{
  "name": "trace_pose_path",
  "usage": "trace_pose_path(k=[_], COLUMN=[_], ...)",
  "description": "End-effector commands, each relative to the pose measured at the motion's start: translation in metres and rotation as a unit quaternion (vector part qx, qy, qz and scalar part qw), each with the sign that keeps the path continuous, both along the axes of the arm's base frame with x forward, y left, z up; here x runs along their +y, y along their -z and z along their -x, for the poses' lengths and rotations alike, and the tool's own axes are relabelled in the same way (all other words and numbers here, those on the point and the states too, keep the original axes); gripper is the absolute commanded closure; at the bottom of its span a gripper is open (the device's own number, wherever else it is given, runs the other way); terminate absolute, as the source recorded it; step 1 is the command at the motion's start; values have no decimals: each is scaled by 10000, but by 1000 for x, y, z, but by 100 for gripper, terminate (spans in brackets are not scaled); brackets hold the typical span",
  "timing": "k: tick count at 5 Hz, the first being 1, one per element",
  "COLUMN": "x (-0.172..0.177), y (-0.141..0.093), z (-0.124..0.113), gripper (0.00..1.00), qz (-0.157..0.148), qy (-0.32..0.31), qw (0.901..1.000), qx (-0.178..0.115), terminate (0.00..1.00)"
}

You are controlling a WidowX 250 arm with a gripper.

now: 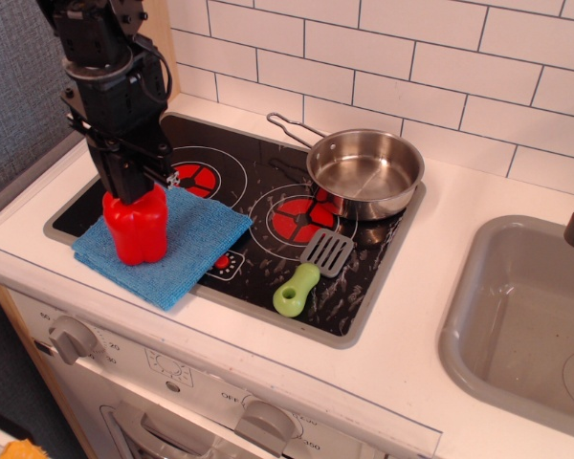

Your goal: Place the red pepper on the blue towel

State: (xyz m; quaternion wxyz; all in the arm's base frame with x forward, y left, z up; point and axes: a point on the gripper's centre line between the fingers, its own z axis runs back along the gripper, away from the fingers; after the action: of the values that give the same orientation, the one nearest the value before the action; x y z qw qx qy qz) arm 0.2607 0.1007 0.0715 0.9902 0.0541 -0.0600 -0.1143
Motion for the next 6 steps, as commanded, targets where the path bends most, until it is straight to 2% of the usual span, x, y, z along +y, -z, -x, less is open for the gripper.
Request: trace_pose_path(k=[1,2,3,4,6], x=[-4,-5,-1,1,1], y=[-24,-50,-70,-84,-91], z=[3,-3,-12,-20,-25], gripper=[0,0,0,0,0], qz=[-50,64,229,387,404], qy=[-98,-174,-358,-565,-793], qw=[9997,9988,9976,9962,9950], qx=[-196,-443,-551,-547,-454], terminate=[0,0,0,0,0])
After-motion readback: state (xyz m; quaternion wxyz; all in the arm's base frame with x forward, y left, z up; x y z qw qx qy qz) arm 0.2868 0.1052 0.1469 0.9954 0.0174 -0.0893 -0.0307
